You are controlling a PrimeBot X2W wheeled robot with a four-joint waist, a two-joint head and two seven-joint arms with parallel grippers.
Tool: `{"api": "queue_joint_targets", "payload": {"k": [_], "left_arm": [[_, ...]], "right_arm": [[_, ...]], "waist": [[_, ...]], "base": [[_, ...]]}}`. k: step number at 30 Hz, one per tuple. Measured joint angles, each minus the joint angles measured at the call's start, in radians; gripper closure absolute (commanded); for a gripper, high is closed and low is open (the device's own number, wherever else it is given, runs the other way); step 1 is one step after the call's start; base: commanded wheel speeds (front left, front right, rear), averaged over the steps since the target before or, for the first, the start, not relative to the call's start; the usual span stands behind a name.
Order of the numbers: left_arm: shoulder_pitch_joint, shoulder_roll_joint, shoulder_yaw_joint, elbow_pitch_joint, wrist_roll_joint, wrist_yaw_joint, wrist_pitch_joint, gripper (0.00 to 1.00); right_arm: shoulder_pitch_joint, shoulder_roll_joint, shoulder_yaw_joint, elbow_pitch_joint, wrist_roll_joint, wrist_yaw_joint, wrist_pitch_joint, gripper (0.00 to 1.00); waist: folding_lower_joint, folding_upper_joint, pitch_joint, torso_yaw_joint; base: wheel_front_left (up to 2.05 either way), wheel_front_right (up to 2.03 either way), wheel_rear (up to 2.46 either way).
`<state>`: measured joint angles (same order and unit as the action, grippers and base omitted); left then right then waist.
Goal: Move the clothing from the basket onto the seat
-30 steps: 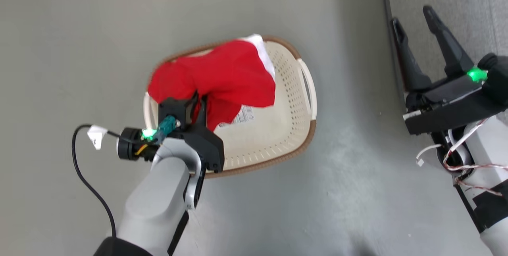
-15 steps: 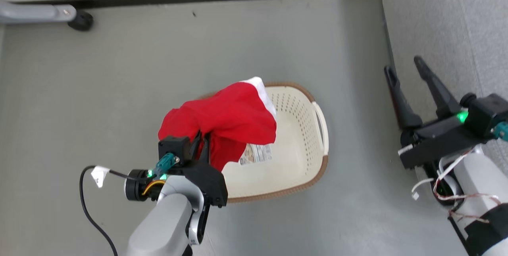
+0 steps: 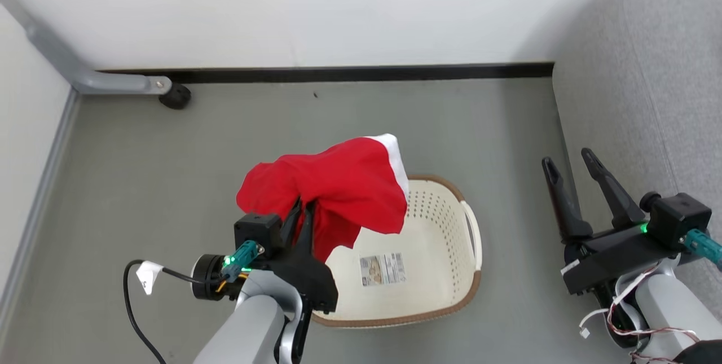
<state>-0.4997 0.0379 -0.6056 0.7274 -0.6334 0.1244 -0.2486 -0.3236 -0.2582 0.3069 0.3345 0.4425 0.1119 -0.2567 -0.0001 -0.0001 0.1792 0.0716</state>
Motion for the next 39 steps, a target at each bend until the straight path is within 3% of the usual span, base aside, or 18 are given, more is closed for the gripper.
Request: {"api": "queue_joint_targets", "payload": {"k": [12,24,39], "left_arm": [[0.057,0.027,0.041,-0.258,0.07,-0.011,-0.001,1.0],[0.06,0.054,0.025,-0.527,0.153,-0.046,-0.001,1.0],[0.06,0.068,0.017,-0.636,0.197,-0.052,-0.001,1.0]], "right_arm": [[0.056,0.034,-0.002,0.028,-0.012,-0.01,0.0,0.0],[0.073,0.05,-0.01,0.036,-0.022,-0.011,0.0,0.0],[0.073,0.062,-0.025,0.031,-0.047,-0.011,0.0,0.0]], "waist": [[0.0,0.0,-0.103,0.037],[0.0001,0.0002,-0.13,0.034],[0.0001,0.0001,-0.11,0.011]], "base": [[0.0,0.0,0.0],[0.0,0.0,0.0],[0.0,0.0,0.0]]}}
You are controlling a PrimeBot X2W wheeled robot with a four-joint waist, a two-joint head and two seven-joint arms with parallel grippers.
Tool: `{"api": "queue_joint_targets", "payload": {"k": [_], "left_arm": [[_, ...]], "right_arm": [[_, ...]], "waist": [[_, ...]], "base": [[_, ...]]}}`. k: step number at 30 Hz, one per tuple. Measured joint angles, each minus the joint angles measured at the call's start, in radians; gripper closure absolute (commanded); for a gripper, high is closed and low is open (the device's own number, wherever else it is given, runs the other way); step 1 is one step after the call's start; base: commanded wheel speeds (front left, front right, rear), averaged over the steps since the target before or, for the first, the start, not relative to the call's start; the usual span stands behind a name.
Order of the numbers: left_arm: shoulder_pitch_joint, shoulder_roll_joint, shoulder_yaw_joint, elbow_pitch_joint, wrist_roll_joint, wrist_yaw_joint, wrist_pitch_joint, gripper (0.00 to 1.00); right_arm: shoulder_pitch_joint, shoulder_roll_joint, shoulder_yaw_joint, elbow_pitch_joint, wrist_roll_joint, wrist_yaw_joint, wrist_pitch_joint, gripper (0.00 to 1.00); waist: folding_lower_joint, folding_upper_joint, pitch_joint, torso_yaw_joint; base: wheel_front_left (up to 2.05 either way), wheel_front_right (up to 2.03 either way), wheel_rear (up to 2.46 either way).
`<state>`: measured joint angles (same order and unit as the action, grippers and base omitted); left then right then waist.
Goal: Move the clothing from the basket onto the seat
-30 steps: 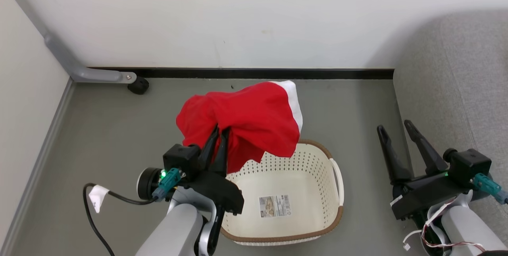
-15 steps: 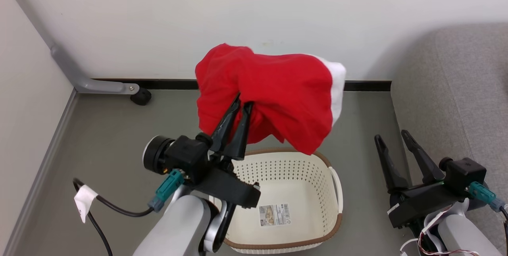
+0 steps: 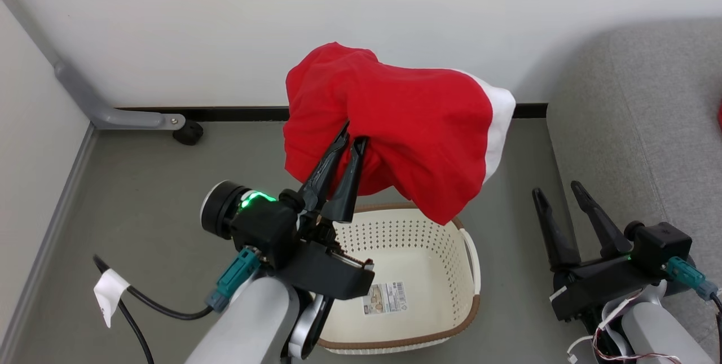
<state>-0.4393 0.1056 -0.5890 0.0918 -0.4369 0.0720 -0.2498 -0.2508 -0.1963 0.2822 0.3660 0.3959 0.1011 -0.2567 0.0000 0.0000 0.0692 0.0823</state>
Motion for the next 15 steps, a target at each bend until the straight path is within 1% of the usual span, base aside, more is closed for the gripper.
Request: {"api": "queue_joint_targets", "payload": {"k": [7,10,15], "left_arm": [[0.0,0.001,0.007,0.003,0.007,0.005,0.0,1.0],[0.0,0.001,0.009,0.007,0.007,0.007,0.0,1.0],[-0.001,-0.001,0.013,0.023,0.011,0.008,0.0,1.0]], "right_arm": [[-0.007,0.005,-0.015,-0.072,0.001,0.005,0.0,0.0],[-0.008,0.007,-0.015,-0.122,0.002,0.013,0.0,0.0],[-0.027,0.011,-0.009,-0.22,0.012,0.015,0.0,0.0]], "waist": [[0.0,0.0,0.019,-0.016],[0.0,0.0,0.023,-0.021],[0.0001,0.0001,0.032,-0.03]], "base": [[0.0,0.0,0.0],[0.0,0.0,0.0],[0.0,0.0,0.0]]}}
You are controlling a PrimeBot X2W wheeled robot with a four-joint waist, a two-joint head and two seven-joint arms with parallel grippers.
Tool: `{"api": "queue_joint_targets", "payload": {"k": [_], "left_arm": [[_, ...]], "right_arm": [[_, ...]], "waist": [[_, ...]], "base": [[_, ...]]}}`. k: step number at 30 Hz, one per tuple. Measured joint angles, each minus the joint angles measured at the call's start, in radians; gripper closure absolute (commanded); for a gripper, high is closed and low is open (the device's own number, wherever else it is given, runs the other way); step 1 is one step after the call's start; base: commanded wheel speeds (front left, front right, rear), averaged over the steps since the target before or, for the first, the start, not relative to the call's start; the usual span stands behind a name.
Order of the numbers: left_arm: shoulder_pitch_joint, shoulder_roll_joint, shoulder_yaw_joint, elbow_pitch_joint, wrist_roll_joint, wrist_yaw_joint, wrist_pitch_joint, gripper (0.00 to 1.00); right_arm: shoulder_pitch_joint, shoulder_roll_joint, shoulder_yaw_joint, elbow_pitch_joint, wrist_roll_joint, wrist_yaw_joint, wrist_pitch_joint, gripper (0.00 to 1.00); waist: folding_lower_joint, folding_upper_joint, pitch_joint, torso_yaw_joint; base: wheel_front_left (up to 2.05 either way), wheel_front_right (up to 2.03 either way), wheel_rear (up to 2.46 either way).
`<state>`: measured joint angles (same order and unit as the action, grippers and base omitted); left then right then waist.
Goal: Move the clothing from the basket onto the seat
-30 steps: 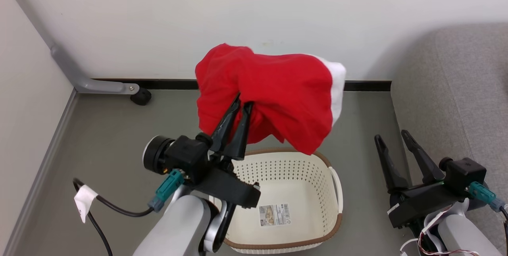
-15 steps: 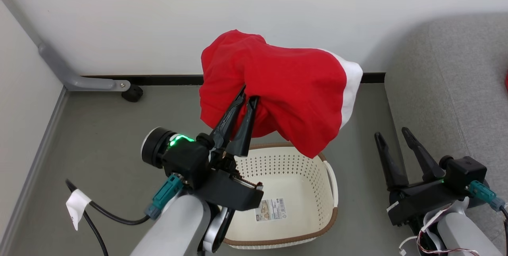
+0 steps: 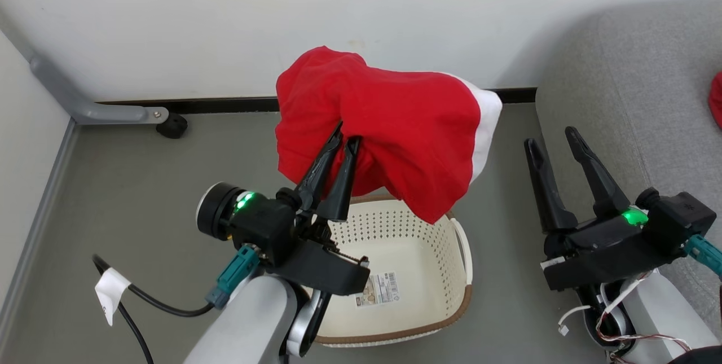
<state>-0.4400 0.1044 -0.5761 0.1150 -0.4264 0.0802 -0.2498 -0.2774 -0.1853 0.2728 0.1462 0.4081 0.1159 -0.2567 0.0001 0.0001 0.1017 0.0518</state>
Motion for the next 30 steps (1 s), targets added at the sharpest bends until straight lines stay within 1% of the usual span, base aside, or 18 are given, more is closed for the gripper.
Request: {"api": "queue_joint_targets", "payload": {"k": [6,7,8,12,16,21,30], "left_arm": [[0.0,-0.005,0.0,0.012,0.005,0.0,0.0,1.0],[0.0,-0.005,0.0,0.012,0.005,0.0,0.0,1.0],[-0.001,-0.007,-0.002,0.014,0.007,0.0,0.0,1.0],[-0.004,-0.013,-0.007,0.015,0.007,0.0,0.0,1.0],[-0.008,-0.017,-0.014,0.016,0.013,-0.001,0.0,1.0],[-0.025,-0.028,-0.025,0.02,0.016,-0.002,0.0,1.0],[-0.027,-0.032,-0.028,0.025,0.018,-0.002,0.0,1.0]], "right_arm": [[0.0,0.0,0.045,-0.094,0.035,0.008,0.0,0.0],[0.0,0.0,0.045,-0.094,0.035,0.008,0.0,0.0],[-0.002,-0.016,0.094,-0.127,0.058,0.007,0.0,0.0],[-0.022,-0.066,0.199,-0.161,0.115,0.008,0.0,0.0],[-0.046,-0.1,0.255,-0.153,0.132,0.008,0.0,0.0],[-0.077,-0.132,0.297,-0.096,0.148,0.008,0.0,0.0],[-0.196,-0.13,0.403,-0.03,0.188,0.008,0.0,0.0]], "waist": [[-0.0001,0.0,0.008,-0.006],[-0.0001,0.0,0.008,-0.006],[0.0,0.0,0.012,-0.006],[0.0,-0.0001,0.018,-0.003],[-0.0001,-0.0001,0.025,0.004],[0.0,0.0,0.033,0.02],[0.0,-0.0001,0.042,0.042]], "base": [[0.0,0.0,0.0],[0.0,0.0,0.0],[0.0,0.0,0.0],[0.0,0.0,0.0],[0.0,0.0,0.0],[0.0,0.0,0.0],[0.0,0.0,0.0]]}}
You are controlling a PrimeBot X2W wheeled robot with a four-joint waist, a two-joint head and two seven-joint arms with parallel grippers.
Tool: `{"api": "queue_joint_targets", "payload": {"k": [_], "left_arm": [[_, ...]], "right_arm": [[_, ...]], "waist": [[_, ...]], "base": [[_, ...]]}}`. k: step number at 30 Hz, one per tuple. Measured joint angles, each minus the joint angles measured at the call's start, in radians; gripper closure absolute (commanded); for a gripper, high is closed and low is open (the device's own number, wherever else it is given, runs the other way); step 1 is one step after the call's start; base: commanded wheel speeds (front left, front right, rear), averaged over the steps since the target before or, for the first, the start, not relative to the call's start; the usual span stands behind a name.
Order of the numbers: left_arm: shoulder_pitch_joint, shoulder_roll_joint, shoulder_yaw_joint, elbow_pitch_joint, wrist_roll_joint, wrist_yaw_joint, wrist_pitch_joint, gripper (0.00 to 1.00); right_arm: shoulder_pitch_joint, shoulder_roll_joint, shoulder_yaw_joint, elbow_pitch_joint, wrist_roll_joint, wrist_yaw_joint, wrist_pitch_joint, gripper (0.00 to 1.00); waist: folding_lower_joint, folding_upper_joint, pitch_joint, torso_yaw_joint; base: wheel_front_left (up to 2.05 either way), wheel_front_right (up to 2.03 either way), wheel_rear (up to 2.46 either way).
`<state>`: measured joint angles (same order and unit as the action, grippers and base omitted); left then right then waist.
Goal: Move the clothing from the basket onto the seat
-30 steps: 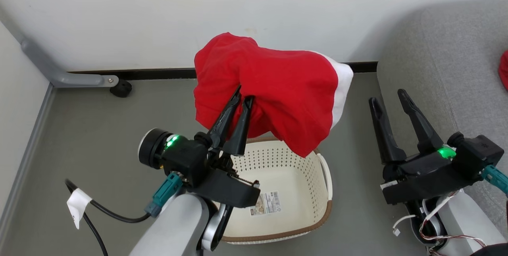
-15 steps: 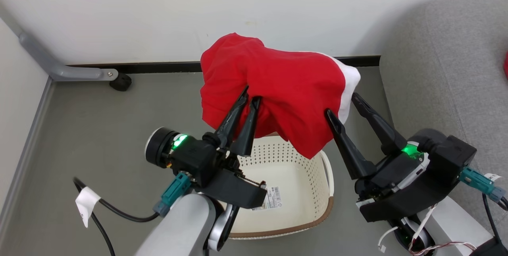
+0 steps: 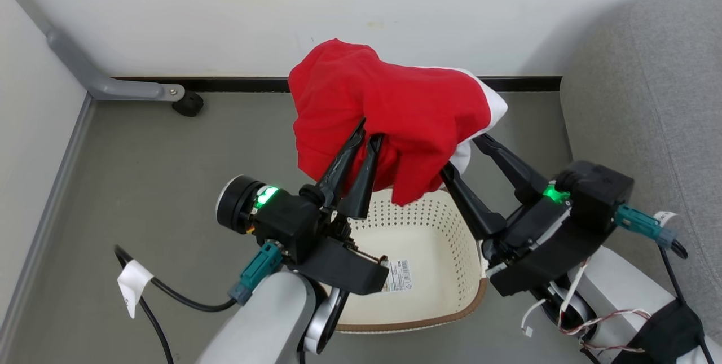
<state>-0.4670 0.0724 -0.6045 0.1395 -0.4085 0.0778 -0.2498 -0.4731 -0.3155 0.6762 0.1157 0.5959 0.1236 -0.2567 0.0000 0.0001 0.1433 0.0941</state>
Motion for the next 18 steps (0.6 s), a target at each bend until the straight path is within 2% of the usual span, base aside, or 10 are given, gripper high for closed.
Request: {"api": "queue_joint_targets", "payload": {"k": [15,16,18], "left_arm": [[-0.002,-0.011,-0.026,0.005,0.005,-0.009,0.0,1.0],[-0.002,-0.011,-0.027,0.005,0.005,-0.01,0.0,1.0],[-0.002,-0.012,-0.028,0.006,0.005,-0.016,0.0,1.0]], "right_arm": [[-0.131,0.004,0.11,0.12,0.116,0.0,0.009,0.0],[-0.143,0.005,0.12,0.123,0.119,0.0,0.009,0.06],[-0.165,0.006,0.143,0.129,0.12,0.0,0.009,0.68]], "waist": [[0.0,0.0,0.006,0.027],[0.0,0.0,0.006,0.028],[0.0,0.0,0.007,0.03]], "base": [[0.0,0.0,0.0],[0.0,0.0,0.0],[0.0,0.0,0.0]]}}
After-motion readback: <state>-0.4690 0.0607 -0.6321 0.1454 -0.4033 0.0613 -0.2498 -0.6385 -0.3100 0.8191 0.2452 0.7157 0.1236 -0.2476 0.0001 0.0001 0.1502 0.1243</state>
